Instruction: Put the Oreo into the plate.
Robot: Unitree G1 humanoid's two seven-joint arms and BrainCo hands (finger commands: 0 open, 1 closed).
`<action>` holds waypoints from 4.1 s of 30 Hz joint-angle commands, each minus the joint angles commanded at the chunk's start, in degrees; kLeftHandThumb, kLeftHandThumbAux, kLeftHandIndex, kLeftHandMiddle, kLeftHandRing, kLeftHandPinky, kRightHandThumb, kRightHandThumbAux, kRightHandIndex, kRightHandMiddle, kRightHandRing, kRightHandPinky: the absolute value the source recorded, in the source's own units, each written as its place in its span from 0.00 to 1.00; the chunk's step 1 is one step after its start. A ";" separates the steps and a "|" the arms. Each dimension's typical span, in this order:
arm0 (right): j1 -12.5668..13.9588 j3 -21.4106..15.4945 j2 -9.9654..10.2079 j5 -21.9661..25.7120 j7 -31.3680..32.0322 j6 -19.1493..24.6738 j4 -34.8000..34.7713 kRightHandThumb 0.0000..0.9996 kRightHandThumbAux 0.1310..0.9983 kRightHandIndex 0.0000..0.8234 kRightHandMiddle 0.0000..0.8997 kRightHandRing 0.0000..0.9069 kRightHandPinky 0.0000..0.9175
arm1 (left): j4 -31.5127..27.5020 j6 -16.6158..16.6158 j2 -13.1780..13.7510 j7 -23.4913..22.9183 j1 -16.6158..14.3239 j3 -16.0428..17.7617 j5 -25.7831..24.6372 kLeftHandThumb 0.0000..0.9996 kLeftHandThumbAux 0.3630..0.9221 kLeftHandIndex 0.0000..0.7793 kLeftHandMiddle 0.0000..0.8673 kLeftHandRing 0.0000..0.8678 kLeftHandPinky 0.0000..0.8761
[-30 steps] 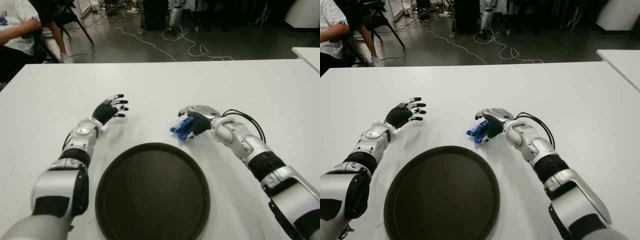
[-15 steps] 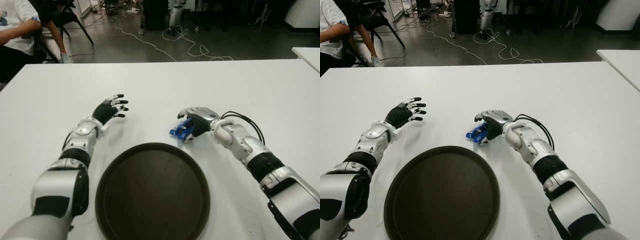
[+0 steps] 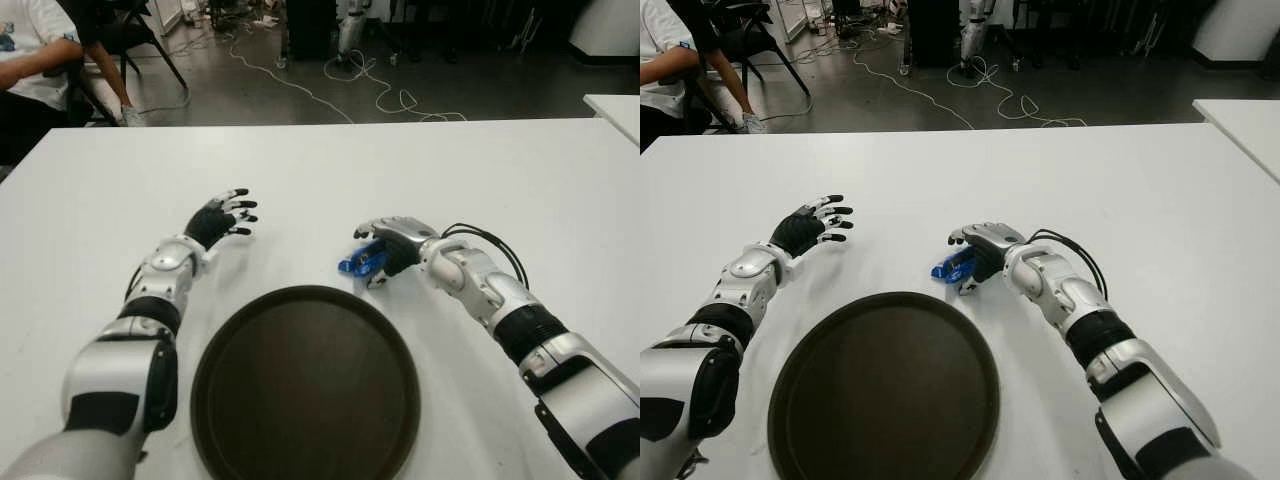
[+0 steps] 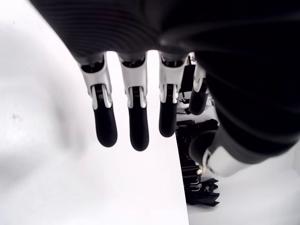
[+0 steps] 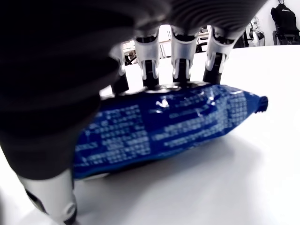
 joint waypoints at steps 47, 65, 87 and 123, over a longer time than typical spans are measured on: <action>-4.19 1.50 -0.26 0.30 -13.69 -12.01 15.61 0.69 0.69 0.52 0.69 0.66 0.62 | -0.11 -0.11 -0.20 0.93 0.22 0.16 -0.21 0.00 0.49 0.17 0.24 0.30 0.37; -4.42 0.96 -0.24 1.12 -13.15 -11.09 15.75 0.69 0.69 0.52 0.79 0.76 0.71 | -0.17 -0.10 -0.26 0.50 0.27 0.40 -0.52 0.00 0.51 0.18 0.25 0.31 0.37; -4.60 0.68 -0.30 0.70 -13.77 -10.01 15.38 0.69 0.69 0.52 0.79 0.78 0.75 | -0.10 -0.13 -0.26 0.36 0.17 0.19 -0.37 0.00 0.53 0.17 0.25 0.30 0.36; -1.80 -8.42 -0.74 0.74 -16.49 5.67 -19.11 0.68 0.70 0.52 0.82 0.82 0.80 | -0.40 -0.97 0.04 0.52 0.77 0.09 -0.30 0.00 0.56 0.19 0.25 0.31 0.37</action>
